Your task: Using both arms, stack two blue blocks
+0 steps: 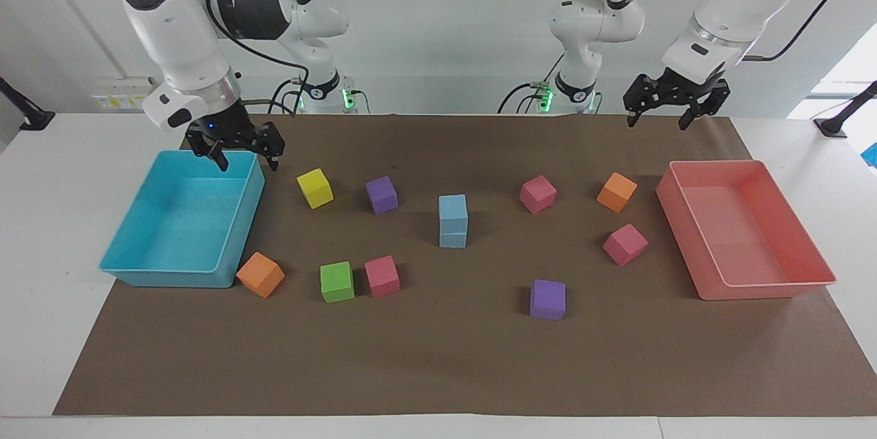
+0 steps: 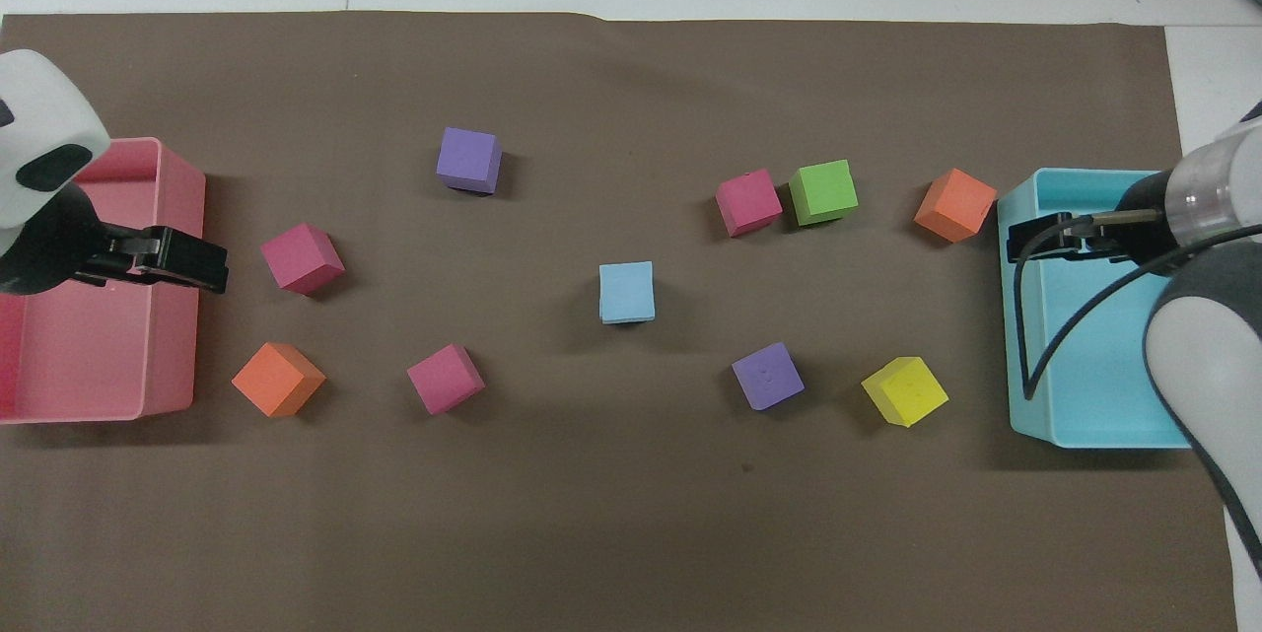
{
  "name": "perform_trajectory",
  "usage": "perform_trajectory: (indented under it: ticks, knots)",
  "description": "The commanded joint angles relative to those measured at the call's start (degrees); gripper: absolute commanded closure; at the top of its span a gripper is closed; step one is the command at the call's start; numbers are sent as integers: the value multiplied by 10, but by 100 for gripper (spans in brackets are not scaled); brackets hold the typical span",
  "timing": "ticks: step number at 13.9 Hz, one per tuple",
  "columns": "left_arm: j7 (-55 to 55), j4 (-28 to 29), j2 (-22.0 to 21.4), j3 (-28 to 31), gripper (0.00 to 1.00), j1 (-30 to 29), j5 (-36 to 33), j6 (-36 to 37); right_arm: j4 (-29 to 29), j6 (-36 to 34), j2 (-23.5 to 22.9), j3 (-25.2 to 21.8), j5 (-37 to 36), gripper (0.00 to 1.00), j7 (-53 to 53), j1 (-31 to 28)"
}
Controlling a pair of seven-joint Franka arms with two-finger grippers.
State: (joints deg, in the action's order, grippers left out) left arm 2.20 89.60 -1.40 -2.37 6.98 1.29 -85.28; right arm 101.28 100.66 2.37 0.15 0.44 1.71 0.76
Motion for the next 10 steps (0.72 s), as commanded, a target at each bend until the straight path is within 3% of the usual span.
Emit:
perform_trajectory:
  ticks: [1, 6, 10]
  knots:
    - [-8, 15, -12, -6, 0, -11, 8, -12, -55, -71, 7, 8, -17, 0, 15, -19]
    - [-3, 17, -12, -6, 0, -9, 10, -23, -127, -167, 25, 3, -25, 0, 14, -24]
    - [-3, 17, -12, -6, 0, -7, 10, -30, -108, -180, 56, -1, -25, 0, 9, -24]
